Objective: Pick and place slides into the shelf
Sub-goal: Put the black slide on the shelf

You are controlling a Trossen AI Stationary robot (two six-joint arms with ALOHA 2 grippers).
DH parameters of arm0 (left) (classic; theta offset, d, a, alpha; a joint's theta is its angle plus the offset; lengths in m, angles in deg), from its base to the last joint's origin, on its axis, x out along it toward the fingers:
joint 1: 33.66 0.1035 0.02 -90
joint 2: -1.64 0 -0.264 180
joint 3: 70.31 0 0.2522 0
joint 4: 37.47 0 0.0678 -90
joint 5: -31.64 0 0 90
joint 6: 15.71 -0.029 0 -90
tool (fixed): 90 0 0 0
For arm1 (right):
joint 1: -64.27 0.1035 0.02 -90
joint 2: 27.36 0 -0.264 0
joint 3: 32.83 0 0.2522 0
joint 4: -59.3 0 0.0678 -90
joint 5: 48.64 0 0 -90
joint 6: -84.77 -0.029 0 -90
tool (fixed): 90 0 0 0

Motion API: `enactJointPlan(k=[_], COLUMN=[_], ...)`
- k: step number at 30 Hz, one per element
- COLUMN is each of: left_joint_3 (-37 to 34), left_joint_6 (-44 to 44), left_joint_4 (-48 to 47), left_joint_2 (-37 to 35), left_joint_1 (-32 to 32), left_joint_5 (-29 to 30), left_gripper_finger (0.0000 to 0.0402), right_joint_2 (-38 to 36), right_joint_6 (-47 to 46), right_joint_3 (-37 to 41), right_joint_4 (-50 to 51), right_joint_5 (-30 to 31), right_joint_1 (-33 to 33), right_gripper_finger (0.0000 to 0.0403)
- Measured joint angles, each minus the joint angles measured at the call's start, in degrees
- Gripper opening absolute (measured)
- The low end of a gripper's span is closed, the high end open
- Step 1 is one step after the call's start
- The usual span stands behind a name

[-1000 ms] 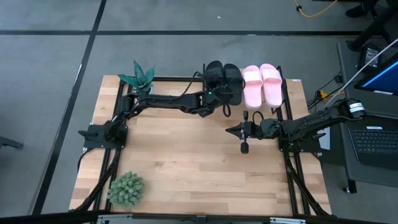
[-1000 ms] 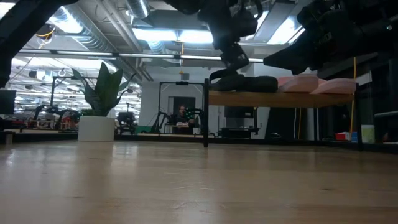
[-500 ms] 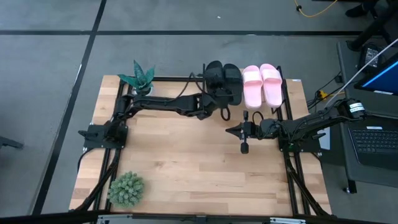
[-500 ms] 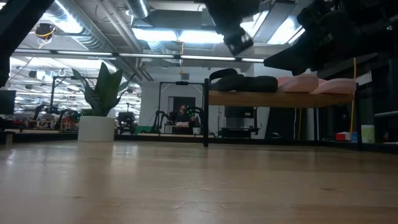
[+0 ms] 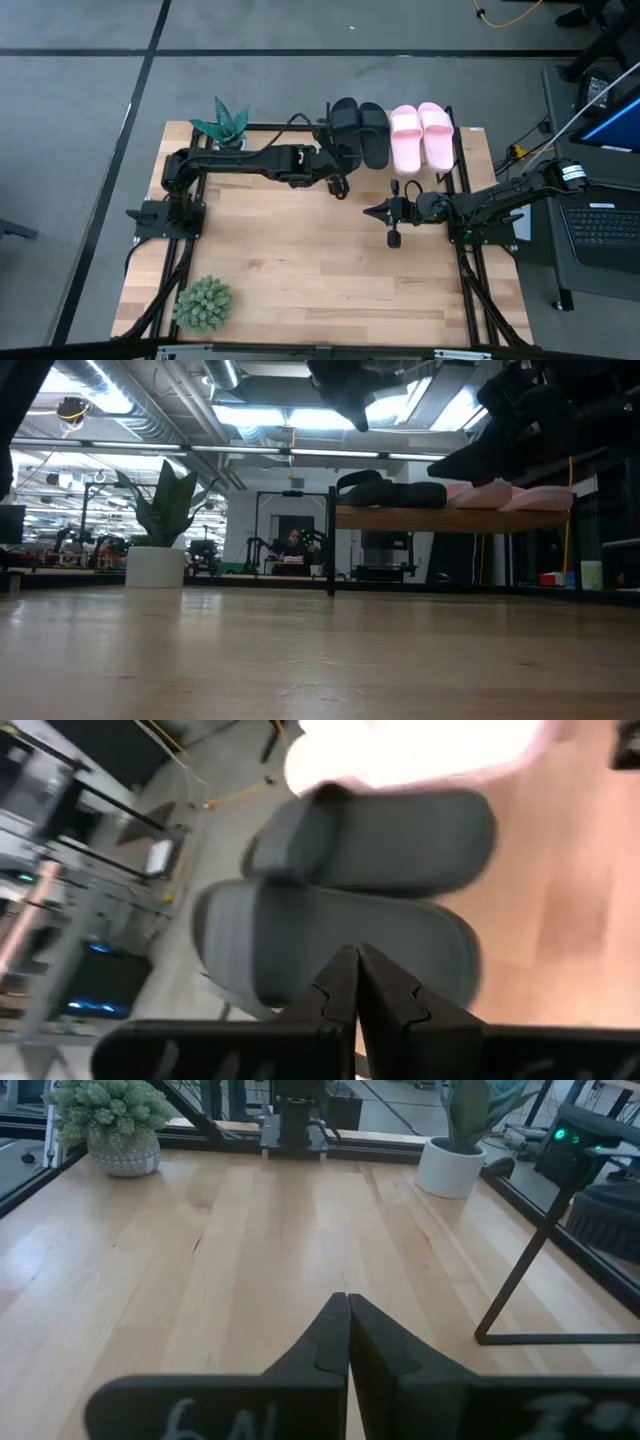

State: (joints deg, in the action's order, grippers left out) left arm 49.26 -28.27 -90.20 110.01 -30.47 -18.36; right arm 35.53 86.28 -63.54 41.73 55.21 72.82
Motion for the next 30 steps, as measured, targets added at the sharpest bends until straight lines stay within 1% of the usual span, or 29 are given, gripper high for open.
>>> enactJointPlan(k=[2,7,11,14,16,17,18,20,23,24,27,30], left_joint_3=[-0.08,-4.62,-9.55,-13.94,-17.38,-18.63,-20.00,-23.04,-28.19,-30.27,-37.70,-45.86], left_joint_6=[1.76,0.11,-0.75,-1.33,-1.32,-1.45,-1.48,-1.26,-1.06,-1.27,-1.48,-1.03], left_joint_4=[-1.39,1.49,7.11,12.78,14.00,16.63,18.36,18.74,23.49,25.43,31.19,36.11], left_joint_2=[-0.05,-0.32,-1.40,-2.01,-3.68,-4.35,-5.48,-8.52,-13.60,-15.55,-21.65,-27.41], left_joint_1=[-0.39,-1.30,-1.79,-2.54,-3.02,-3.25,-3.42,-3.74,-4.75,-5.13,-5.63,-5.57], left_joint_5=[-1.80,-5.52,-8.05,-8.26,-8.46,-8.34,-8.36,-8.14,-8.64,-9.66,-12.92,-13.21], left_gripper_finger=[0.0000,0.0000,0.0000,0.0000,0.0000,0.0000,0.0000,0.0000,0.0000,0.0000,0.0000,0.0000], right_joint_2=[0.00,0.00,0.00,0.02,0.02,0.02,0.03,0.14,0.46,0.59,0.59,0.59], right_joint_6=[-0.55,-1.12,-1.25,-1.23,-1.25,-1.26,-1.24,-1.31,-1.35,-1.41,-1.22,0.37], right_joint_3=[0.00,0.02,0.02,0.02,0.02,0.02,0.03,0.08,0.09,0.09,0.09,0.09], right_joint_4=[0.30,0.59,0.60,0.74,0.78,1.02,1.23,1.23,1.73,1.61,0.74,-2.48], right_joint_5=[0.01,0.02,0.02,0.02,0.02,0.02,0.03,0.04,0.04,0.06,0.05,0.05], right_joint_1=[0.00,0.00,0.00,0.00,0.00,0.00,0.00,0.00,0.06,0.11,0.31,0.33], right_gripper_finger=[0.0008,0.0008,0.0008,0.0008,0.0008,0.0008,0.0008,0.0008,0.0008,0.0008,0.0008,0.0008])
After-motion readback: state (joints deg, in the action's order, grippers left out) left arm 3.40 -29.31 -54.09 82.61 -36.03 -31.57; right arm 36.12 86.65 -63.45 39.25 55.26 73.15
